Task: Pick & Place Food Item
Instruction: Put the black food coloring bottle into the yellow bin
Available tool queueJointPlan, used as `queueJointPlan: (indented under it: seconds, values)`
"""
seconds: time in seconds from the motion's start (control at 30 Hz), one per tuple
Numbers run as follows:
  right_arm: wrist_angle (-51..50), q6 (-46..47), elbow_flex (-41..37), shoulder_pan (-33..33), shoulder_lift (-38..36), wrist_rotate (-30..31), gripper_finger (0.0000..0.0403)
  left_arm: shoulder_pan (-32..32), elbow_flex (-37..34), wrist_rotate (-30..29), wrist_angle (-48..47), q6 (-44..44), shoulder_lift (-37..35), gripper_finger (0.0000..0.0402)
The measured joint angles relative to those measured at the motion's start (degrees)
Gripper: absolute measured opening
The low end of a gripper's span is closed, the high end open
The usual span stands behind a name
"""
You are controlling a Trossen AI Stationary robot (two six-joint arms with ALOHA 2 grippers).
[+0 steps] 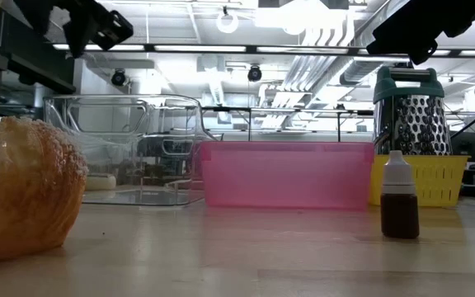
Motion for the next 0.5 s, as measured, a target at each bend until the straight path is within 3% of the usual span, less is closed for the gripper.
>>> queueJointPlan:
  seconds: [0.27, 0.5]
  values:
    - [-0.02, 0.01, -0.02, 0.00, 0.02, 0.00, 0.0149, -2.40, -0.53, -2.99, -3.24, -0.55, -3.39, 0.0171]
    - [-0.02, 0.00, -0.02, 0.01, 0.02, 0.01, 0.0149, -2.55, -7.30, -4.53, -3.84, -3.11, -13.78, 0.0171]
